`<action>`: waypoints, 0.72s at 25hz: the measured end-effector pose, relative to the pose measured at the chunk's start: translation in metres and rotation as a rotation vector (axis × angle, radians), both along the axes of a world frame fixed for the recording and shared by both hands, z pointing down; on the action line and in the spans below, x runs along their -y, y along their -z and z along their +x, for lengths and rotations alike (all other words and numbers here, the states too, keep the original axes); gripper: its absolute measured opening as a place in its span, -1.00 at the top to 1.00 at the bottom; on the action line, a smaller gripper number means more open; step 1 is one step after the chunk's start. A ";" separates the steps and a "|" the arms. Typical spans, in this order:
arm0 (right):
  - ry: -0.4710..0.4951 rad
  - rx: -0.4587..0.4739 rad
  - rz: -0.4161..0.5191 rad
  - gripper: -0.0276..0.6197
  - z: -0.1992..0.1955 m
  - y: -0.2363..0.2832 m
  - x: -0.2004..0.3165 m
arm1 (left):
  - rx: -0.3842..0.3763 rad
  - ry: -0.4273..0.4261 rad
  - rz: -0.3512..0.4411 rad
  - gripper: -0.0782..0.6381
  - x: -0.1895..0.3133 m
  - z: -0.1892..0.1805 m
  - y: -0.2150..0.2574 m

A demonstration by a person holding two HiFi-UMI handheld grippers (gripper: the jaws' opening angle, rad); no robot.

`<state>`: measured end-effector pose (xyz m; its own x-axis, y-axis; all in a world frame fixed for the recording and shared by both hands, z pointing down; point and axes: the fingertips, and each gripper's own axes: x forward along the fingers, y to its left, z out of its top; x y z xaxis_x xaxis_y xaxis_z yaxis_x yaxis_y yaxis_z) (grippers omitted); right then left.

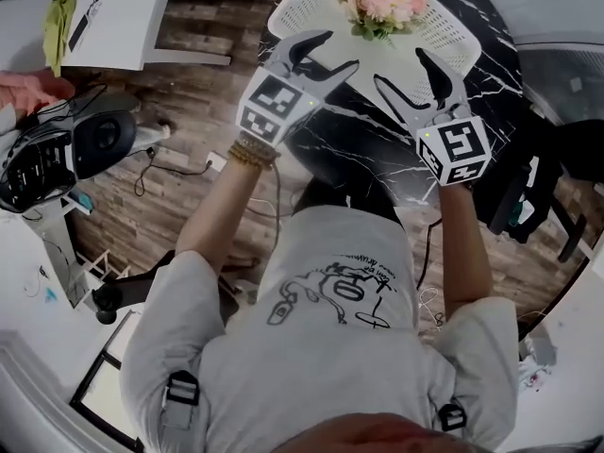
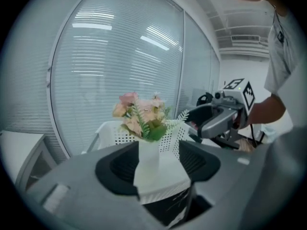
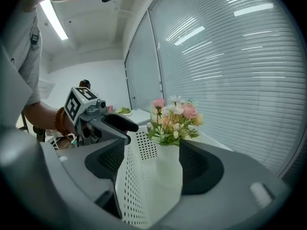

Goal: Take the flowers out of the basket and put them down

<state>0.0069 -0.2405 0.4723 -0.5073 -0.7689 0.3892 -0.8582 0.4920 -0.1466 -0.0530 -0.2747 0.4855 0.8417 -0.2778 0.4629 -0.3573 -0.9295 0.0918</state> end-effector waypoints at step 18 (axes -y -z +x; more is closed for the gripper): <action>0.027 -0.030 -0.078 -0.40 -0.002 -0.053 0.060 | 0.242 -0.126 0.102 -0.16 0.045 0.013 -0.037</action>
